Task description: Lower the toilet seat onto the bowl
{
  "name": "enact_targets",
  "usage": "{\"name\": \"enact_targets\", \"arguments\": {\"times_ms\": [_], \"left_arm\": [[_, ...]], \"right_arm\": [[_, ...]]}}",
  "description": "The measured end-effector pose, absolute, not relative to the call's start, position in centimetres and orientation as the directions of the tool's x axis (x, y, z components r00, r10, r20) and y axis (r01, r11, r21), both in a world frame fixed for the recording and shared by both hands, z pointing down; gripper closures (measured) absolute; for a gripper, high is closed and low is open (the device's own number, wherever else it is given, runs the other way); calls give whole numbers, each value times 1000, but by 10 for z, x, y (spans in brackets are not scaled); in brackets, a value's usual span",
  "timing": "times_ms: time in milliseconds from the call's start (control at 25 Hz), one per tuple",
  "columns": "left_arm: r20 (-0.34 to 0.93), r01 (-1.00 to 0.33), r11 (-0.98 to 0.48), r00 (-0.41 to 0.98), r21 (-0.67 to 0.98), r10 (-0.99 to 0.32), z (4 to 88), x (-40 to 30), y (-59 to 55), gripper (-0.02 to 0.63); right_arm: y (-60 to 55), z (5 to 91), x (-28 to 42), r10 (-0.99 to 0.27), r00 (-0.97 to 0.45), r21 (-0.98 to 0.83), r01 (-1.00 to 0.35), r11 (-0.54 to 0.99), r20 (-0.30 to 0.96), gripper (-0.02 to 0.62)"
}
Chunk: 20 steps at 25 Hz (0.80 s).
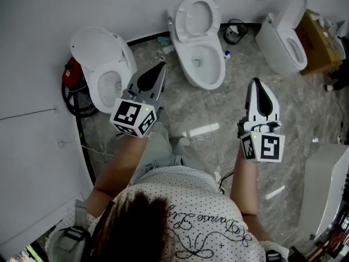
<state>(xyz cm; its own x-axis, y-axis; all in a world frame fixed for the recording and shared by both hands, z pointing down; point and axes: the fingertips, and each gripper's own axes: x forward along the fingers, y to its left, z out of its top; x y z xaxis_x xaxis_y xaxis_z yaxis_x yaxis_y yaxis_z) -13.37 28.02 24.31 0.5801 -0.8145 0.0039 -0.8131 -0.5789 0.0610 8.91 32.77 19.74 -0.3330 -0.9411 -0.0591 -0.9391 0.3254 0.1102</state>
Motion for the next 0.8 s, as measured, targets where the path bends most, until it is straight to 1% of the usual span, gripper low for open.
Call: {"name": "enact_targets", "arguments": {"times_ms": [240,360,440,480,560,600,640,680,720,800], "left_arm": [[8,-786,-613,616,76,-788,244,-124,283,601],[15,-755,-648,653,97,-758,241,-112,284,601],[16,-754,-651,655,91,-756,238,-107,282,598],[22,-755,-650,654,87,-756,238,-105,281,588],[47,-753,-654,657,67,-752,239,-100,279,476],[58,-755,-654,656,55,-752,240,-98,278,443],[62,-759,-650,652,49,-756,239,-97,277,420],[59,-765,-642,644,54,-763,238,-97,276,391],[52,-773,-631,634,63,-772,236,-98,275,358],[40,-792,-607,610,69,-791,232,-102,271,323]], "right_arm": [[329,196,89,-939,-338,97,-939,331,-68,583],[332,189,94,-932,-347,58,-938,343,-104,583],[330,189,99,-934,-345,34,-939,343,-97,583],[328,190,101,-936,-341,23,-940,340,-90,581],[324,191,104,-940,-330,9,-944,330,-84,581],[322,191,105,-941,-329,3,-944,329,-82,564],[320,191,106,-940,-332,-5,-943,334,-79,529],[318,192,106,-937,-340,-14,-940,342,-75,441],[316,192,106,-935,-348,-20,-937,350,-72,373],[312,192,105,-932,-355,-21,-934,358,-70,328]]}}
